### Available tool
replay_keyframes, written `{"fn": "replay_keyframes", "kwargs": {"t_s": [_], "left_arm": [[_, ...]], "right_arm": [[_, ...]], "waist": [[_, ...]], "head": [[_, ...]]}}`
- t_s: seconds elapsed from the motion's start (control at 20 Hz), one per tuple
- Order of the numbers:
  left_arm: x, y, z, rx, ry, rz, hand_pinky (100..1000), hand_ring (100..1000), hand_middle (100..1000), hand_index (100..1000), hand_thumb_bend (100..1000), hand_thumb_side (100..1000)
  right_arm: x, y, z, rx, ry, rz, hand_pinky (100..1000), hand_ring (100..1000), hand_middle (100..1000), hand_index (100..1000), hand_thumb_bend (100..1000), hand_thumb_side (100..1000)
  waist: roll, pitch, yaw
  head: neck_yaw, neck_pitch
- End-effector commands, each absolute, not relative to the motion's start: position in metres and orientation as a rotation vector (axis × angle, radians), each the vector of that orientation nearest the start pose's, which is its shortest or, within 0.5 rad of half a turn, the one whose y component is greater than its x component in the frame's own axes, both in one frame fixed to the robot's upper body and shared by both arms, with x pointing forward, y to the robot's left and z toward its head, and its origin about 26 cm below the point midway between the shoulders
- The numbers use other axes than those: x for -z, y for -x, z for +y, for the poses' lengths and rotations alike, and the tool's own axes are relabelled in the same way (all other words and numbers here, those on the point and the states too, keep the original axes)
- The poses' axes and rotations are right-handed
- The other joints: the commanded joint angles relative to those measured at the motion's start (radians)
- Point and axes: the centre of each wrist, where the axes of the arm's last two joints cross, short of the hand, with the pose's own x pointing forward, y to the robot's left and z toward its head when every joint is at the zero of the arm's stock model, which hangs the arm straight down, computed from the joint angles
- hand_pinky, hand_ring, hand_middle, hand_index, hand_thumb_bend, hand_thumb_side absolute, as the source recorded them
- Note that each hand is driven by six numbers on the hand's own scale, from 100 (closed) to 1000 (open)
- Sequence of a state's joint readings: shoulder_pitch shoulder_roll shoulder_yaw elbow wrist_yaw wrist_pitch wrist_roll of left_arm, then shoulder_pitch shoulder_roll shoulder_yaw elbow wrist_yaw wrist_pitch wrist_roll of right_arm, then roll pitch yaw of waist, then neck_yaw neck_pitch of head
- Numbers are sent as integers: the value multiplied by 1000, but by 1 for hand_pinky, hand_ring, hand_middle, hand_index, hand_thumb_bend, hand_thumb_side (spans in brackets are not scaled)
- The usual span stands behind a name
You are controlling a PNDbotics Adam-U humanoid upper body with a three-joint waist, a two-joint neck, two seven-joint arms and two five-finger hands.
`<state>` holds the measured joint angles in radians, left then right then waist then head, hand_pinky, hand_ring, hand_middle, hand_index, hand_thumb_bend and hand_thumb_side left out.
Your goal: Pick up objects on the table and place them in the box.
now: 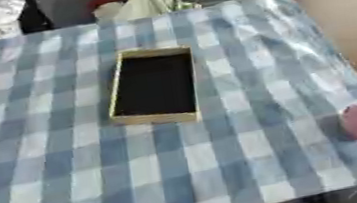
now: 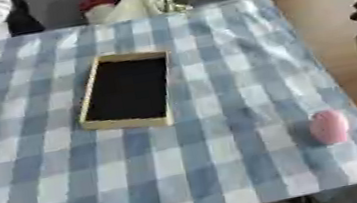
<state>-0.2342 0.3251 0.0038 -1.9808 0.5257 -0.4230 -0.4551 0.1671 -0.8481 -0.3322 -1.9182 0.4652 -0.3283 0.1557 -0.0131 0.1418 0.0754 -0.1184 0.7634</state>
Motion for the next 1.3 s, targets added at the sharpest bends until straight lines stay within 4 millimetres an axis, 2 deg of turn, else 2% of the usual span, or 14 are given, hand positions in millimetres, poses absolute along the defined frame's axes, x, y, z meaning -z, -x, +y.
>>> {"fn": "replay_keyframes", "kwargs": {"t_s": [0.05,0.6,0.75,1.0,1.3], "left_arm": [[-185,-292,274,-774,-753,3415,617,746,717,781,100,597],[-177,-289,278,-734,-723,3461,617,744,715,778,100,600],[-175,-288,279,-739,-710,3469,617,744,715,776,100,599],[-173,-288,279,-749,-719,3477,618,744,715,775,100,600],[-172,-287,279,-759,-726,3485,619,745,715,775,100,600]], "right_arm": [[-210,-229,-438,-1307,1106,-1684,847,715,829,823,100,904],[-209,-230,-438,-1327,1083,-1672,853,735,838,832,100,904],[-209,-233,-438,-1391,1060,-1635,862,764,850,847,100,887],[-201,-237,-444,-1504,997,-1534,876,814,864,863,100,870],[-189,-236,-448,-1562,948,-1465,881,840,877,874,100,875]], "waist": [[0,-7,-1],[-3,-9,8],[-3,-12,10],[-6,-21,9],[-10,-25,11]], "head": [[-5,-3],[0,-20],[5,-12],[-1,2],[0,6]]}}
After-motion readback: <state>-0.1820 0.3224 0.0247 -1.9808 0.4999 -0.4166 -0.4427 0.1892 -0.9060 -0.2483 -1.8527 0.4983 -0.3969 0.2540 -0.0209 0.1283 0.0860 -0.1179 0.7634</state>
